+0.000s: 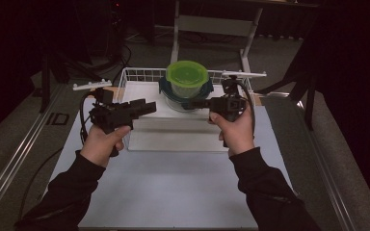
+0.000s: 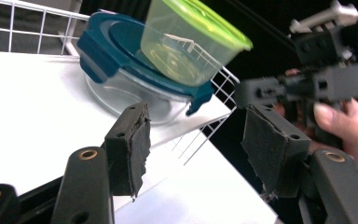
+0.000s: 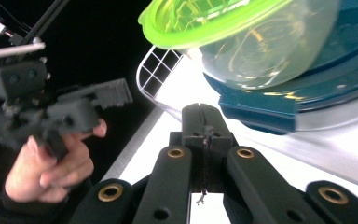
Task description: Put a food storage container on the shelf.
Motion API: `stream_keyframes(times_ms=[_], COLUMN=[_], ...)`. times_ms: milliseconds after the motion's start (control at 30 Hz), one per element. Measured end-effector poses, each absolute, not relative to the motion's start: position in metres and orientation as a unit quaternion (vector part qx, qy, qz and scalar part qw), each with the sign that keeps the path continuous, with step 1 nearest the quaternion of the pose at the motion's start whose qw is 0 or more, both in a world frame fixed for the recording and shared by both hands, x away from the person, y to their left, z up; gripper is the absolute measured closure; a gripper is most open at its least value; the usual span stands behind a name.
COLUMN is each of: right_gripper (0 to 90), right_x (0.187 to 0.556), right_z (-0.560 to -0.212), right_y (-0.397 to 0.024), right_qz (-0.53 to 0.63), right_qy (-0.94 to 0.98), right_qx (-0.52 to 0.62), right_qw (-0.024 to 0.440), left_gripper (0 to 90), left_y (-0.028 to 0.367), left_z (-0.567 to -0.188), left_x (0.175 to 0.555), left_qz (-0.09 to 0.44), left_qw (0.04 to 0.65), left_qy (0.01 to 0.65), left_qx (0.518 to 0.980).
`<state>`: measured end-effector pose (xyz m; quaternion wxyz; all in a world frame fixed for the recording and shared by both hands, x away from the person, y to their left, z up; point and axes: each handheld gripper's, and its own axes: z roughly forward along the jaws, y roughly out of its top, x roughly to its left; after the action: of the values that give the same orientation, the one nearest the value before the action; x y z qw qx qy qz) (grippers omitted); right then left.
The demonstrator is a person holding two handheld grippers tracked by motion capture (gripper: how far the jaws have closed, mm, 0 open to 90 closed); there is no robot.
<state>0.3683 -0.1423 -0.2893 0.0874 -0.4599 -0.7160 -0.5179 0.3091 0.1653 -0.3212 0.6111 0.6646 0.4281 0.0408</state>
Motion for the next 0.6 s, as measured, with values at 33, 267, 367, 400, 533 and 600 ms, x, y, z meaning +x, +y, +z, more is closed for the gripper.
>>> stream_keyframes(times_ms=[33, 267, 367, 400, 533, 600], right_gripper=[89.9, 89.9, 89.9, 89.9, 89.8, 89.9], right_x=[0.370, 0.380, 0.385, 0.387, 0.394, 0.396], right_z=[-0.292, -0.296, -0.295, -0.295, -0.295, -0.295], right_y=[-0.139, -0.130, -0.130, -0.131, -0.133, -0.133], right_qz=[-0.520, -0.527, -0.529, -0.531, -0.532, -0.531], right_qy=[-0.713, -0.700, -0.693, -0.689, -0.684, -0.683], right_qx=[-0.462, -0.474, -0.484, -0.487, -0.493, -0.496], right_qw=[0.091, 0.088, 0.079, 0.078, 0.077, 0.073], left_gripper=[40.7, 40.2, 40.1, 40.1, 40.1, 39.0], left_y=[0.164, 0.148, 0.143, 0.142, 0.135, 0.132], left_z=[-0.324, -0.352, -0.360, -0.362, -0.370, -0.372], left_x=[0.306, 0.286, 0.282, 0.280, 0.277, 0.276], left_qz=[0.049, 0.083, 0.085, 0.086, 0.082, 0.083], left_qw=[0.611, 0.598, 0.597, 0.597, 0.591, 0.588], left_qy=[0.422, 0.397, 0.394, 0.391, 0.381, 0.379], left_qx=[0.668, 0.691, 0.694, 0.696, 0.706, 0.710])
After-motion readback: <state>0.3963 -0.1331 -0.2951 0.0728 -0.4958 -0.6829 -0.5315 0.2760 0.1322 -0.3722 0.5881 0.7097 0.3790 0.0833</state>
